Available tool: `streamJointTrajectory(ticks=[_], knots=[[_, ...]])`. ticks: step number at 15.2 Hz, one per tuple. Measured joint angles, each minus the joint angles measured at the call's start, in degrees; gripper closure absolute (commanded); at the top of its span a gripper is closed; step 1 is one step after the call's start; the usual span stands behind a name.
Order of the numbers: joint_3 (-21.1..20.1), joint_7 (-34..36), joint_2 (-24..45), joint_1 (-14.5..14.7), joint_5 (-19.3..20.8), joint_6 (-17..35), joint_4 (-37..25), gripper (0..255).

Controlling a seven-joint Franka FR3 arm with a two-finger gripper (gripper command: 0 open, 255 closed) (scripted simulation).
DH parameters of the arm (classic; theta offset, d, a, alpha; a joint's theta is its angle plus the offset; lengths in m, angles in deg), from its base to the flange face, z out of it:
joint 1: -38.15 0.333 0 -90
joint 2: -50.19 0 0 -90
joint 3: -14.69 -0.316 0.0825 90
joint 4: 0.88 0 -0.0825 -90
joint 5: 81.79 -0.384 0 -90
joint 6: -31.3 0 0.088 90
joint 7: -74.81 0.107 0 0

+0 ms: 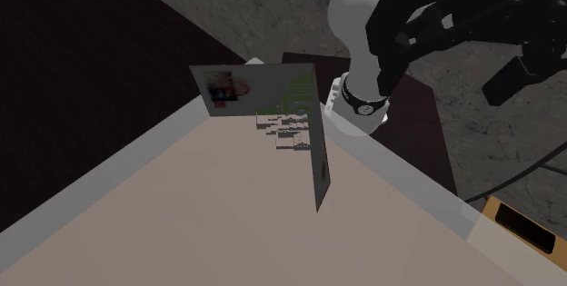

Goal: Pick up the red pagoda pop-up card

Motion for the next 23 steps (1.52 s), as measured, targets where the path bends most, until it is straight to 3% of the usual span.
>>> streamJointTrajectory(ticks=[4, 11, 16, 23], knots=[[1.2, -1.8, -3.6, -0.3, 1.4, 1.1, 4.8, 0], [7.1, -9.3, -12.8, -2.6, 8.0, 5.1, 17.7, 0], [13.0, -14.8, -14.5, -4.3, 14.1, 7.3, 25.2, 0], [15.2, -14.4, -15.0, -4.9, 16.5, 11.9, 30.7, 0]])
